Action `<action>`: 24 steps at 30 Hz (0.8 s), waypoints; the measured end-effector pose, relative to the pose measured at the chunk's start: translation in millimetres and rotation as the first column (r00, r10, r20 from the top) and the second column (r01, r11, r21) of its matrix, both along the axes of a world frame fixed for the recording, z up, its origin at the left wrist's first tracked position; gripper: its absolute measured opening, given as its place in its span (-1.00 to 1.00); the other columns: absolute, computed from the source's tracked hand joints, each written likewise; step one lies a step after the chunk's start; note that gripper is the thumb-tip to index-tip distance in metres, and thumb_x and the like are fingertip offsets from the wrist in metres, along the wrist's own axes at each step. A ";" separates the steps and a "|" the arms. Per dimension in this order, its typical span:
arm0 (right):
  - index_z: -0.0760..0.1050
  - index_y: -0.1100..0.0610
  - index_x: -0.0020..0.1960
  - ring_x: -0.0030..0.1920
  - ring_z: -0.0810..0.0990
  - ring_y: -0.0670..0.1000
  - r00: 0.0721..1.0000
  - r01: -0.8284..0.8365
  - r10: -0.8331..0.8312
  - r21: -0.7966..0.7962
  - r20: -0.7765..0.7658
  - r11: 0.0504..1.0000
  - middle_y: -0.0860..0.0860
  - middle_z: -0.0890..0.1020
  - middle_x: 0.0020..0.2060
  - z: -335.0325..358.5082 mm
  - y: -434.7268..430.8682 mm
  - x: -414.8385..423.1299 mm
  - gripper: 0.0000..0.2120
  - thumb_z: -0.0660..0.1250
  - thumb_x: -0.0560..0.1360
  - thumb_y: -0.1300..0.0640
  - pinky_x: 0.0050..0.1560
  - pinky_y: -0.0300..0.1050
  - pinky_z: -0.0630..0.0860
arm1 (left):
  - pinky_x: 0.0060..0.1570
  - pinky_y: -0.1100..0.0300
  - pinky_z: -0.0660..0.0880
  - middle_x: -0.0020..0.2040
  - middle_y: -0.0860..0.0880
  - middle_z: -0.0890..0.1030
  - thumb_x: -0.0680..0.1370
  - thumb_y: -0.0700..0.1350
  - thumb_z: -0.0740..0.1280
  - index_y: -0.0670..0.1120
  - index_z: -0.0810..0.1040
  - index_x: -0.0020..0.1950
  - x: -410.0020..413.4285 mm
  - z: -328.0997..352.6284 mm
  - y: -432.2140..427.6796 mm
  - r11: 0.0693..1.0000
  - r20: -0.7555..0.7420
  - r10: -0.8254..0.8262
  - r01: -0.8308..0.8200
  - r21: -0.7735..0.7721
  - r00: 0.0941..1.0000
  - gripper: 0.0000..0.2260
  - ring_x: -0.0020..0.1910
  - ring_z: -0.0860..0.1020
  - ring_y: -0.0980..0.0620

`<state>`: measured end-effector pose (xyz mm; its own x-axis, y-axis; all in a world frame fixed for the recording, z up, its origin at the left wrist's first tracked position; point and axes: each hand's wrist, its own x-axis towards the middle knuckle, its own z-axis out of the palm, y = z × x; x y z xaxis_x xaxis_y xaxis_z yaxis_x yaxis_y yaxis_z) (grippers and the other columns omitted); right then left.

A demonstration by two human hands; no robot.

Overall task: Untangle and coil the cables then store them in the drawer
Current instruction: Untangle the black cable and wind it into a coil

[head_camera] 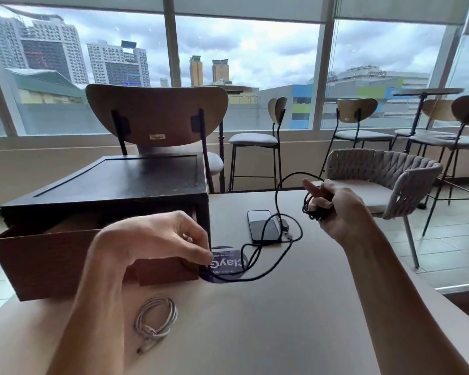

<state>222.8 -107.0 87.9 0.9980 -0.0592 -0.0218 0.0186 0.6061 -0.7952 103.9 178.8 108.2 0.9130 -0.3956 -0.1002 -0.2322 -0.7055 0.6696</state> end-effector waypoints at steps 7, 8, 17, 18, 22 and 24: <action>0.32 0.12 -0.17 -0.60 0.19 -0.12 0.984 -0.140 0.138 0.007 0.110 0.990 0.10 0.70 -0.30 10.0 7.2 -11.9 -0.77 0.11 0.68 0.20 -0.51 -0.26 0.36 | 0.16 0.07 0.57 -0.10 0.12 0.72 0.51 0.02 0.45 0.11 0.68 0.02 15.0 -6.9 -29.5 0.942 0.014 0.189 -0.185 0.279 0.982 -0.89 -0.07 0.67 0.14; 0.33 0.12 -0.16 -0.60 0.19 -0.12 0.978 -0.164 0.165 -0.013 0.126 0.986 0.10 0.70 -0.29 11.4 9.5 -13.7 -0.77 0.12 0.68 0.20 -0.50 -0.26 0.36 | 0.14 0.09 0.57 -0.10 0.11 0.71 0.52 0.06 0.44 0.09 0.67 0.05 14.6 -6.1 -40.7 0.933 0.033 0.186 -0.187 0.306 0.982 -0.86 -0.07 0.67 0.14; 0.37 0.14 -0.07 -0.58 0.23 -0.13 0.942 -0.246 0.255 -0.065 0.217 0.967 0.11 0.68 -0.27 23.5 24.3 -25.5 -0.86 0.14 0.67 0.19 -0.48 -0.26 0.37 | 0.25 0.00 0.40 0.29 -0.18 0.51 0.58 0.02 0.39 -0.15 0.35 0.35 45.4 -85.8 -147.2 0.896 0.196 0.374 -0.408 0.177 0.907 -0.56 0.31 0.45 -0.19; 0.37 0.14 -0.07 -0.58 0.23 -0.13 0.940 -0.249 0.258 -0.068 0.221 0.966 0.11 0.68 -0.27 23.8 24.0 -25.7 -0.86 0.13 0.67 0.19 -0.48 -0.26 0.37 | 0.25 -0.02 0.40 0.29 -0.17 0.49 0.59 -0.03 0.38 -0.15 0.33 0.36 48.7 -99.5 -151.2 0.899 0.210 0.370 -0.406 0.166 0.905 -0.57 0.31 0.45 -0.19; 0.37 0.15 -0.08 -0.58 0.22 -0.13 0.943 -0.236 0.249 -0.084 0.221 0.968 0.10 0.68 -0.29 23.5 22.6 -25.5 -0.84 0.13 0.67 0.19 -0.47 -0.26 0.36 | 0.24 0.01 0.40 0.29 -0.13 0.39 0.61 -0.18 0.26 -0.13 0.44 0.29 57.9 -129.3 -152.3 0.884 0.355 0.379 -0.447 0.133 0.854 -0.75 0.28 0.41 -0.15; 0.37 0.15 -0.09 -0.57 0.22 -0.13 0.947 -0.222 0.236 -0.089 0.218 0.971 0.10 0.68 -0.29 23.5 21.9 -25.0 -0.83 0.13 0.68 0.19 -0.46 -0.26 0.36 | 0.15 0.05 0.49 0.16 -0.09 0.46 0.60 -0.24 0.28 -0.12 0.61 0.10 65.0 -127.5 -146.5 0.896 0.357 0.421 -0.443 -0.022 0.834 -0.86 0.15 0.50 -0.08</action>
<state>197.8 -85.1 111.5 0.9633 0.1773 0.2016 0.0684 0.5640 -0.8229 168.9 32.3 -19.3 0.9694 0.0441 0.2414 -0.1015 -0.8235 0.5581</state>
